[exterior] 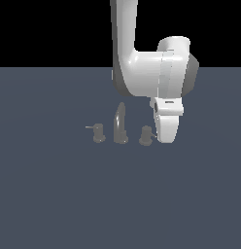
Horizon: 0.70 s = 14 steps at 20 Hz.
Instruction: Turn on the faucet by rotating a designated handle.
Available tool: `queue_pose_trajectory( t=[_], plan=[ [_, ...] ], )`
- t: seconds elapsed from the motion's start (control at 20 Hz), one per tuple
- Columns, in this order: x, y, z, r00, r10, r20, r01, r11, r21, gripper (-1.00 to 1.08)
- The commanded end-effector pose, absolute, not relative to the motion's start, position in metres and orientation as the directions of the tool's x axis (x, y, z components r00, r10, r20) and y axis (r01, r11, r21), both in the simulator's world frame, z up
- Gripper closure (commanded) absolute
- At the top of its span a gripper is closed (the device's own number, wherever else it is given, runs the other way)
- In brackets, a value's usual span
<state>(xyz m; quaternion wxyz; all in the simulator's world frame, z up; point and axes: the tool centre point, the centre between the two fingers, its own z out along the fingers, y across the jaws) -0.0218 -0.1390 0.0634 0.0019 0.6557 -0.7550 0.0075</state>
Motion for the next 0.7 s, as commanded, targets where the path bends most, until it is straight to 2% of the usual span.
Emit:
queue_pose_trajectory(
  t=[0.0,0.15,0.2,0.65],
  plan=[
    [-0.025,-0.111,0.064,-0.112,-0.994,0.002,-0.994,0.112,-0.002,1.08],
    [-0.029,-0.102,0.064,-0.11,-0.994,0.001,-0.994,0.11,0.0,1.08],
    [-0.029,-0.128,0.063,-0.144,-0.99,0.014,-0.99,0.144,-0.006,1.08],
    [-0.015,-0.067,0.064,-0.111,-0.994,0.001,-0.994,0.111,0.0,1.08]
  ],
)
